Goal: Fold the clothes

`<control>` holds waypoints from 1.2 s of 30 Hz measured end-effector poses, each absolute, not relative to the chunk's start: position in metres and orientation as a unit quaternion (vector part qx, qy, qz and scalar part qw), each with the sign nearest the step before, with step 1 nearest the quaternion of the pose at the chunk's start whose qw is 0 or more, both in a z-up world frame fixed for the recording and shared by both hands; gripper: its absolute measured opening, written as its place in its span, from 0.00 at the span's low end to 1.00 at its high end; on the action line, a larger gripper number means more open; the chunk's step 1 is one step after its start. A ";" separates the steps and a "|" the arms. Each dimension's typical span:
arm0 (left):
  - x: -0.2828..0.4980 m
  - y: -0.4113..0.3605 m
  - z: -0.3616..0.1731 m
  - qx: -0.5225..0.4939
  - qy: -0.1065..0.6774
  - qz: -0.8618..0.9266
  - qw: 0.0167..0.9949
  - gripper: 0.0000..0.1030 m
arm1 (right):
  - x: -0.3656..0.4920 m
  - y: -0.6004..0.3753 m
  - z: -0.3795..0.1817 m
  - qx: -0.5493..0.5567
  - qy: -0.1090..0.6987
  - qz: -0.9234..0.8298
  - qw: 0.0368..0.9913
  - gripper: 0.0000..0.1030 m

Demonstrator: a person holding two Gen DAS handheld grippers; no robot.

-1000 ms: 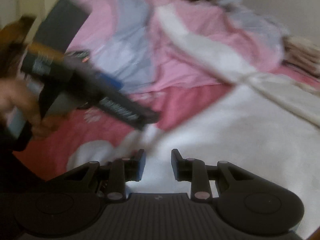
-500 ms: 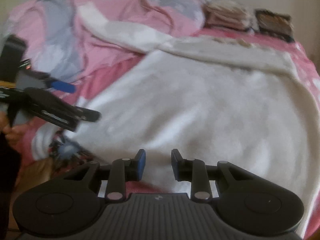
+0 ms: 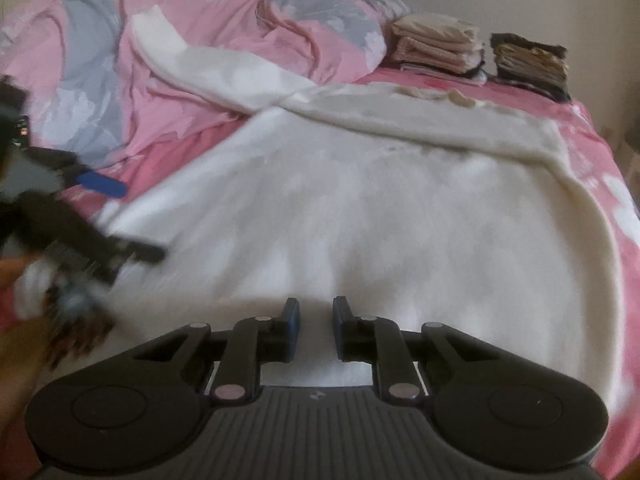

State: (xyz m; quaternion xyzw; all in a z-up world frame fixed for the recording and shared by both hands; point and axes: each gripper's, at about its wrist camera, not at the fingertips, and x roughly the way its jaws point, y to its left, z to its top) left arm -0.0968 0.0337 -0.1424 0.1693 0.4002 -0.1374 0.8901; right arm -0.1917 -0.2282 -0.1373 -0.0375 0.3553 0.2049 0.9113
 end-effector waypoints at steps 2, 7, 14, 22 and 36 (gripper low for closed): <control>-0.097 0.033 -0.142 0.169 0.402 -0.136 0.890 1.00 | -0.206 -0.233 -0.132 -0.039 0.360 0.206 0.909 0.18; -0.098 0.033 -0.142 0.168 0.406 -0.131 0.889 1.00 | -0.185 -0.227 -0.118 -0.043 0.336 0.203 0.919 0.18; -0.098 0.033 -0.142 0.165 0.412 -0.126 0.887 1.00 | -0.153 -0.190 -0.135 -0.046 0.340 0.244 0.907 0.18; -0.097 0.037 -0.144 0.143 0.420 -0.124 0.888 1.00 | -0.202 -0.215 -0.125 -0.028 0.348 0.243 0.905 0.18; -0.098 0.036 -0.143 0.136 0.429 -0.107 0.887 1.00 | -0.198 -0.282 -0.124 0.055 0.372 0.036 0.926 0.24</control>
